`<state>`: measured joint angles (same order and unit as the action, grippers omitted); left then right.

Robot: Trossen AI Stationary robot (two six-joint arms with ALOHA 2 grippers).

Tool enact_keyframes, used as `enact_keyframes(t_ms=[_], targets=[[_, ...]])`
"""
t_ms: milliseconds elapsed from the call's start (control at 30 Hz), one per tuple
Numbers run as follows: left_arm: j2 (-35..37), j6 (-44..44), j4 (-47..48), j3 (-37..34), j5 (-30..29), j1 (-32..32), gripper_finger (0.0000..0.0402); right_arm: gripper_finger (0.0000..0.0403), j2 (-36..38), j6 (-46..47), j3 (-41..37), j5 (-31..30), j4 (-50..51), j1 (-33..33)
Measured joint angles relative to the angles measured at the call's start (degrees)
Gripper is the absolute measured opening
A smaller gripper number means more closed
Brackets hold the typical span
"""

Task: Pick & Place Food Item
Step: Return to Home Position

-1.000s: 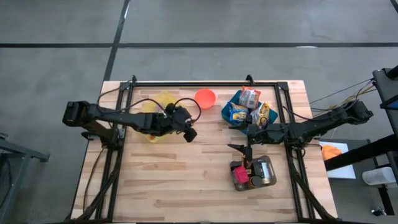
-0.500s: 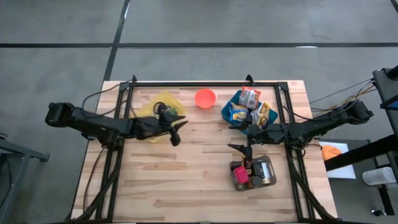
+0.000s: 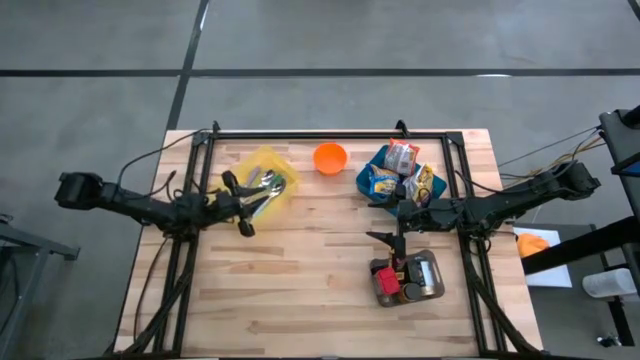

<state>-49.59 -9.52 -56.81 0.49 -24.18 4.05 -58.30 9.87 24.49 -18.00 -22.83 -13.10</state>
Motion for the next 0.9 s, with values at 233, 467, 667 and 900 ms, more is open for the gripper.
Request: enact_keyframes(t_ms=[233, 467, 667, 900], targets=[[6.01, -2.42, 5.63, -0.28, 0.37, 0.2, 0.0111, 0.0381, 0.02, 0.02, 0.0, 0.0, 0.13, 0.0], [14.71, -7.04, 13.05, -0.3, -2.22, 3.42, 0.0111, 0.0381, 0.02, 0.02, 0.0, 0.0, 0.16, 0.0], [25.62, -11.29, 23.35, -0.3, -8.14, 9.79, 0.0111, 0.0381, 0.02, 0.01, 0.0, -0.01, 0.15, 0.02], [37.04, -16.09, 31.59, -0.35, -11.15, 18.98, 0.0111, 0.0381, 0.02, 0.02, 0.0, 0.0, 0.15, 0.0]])
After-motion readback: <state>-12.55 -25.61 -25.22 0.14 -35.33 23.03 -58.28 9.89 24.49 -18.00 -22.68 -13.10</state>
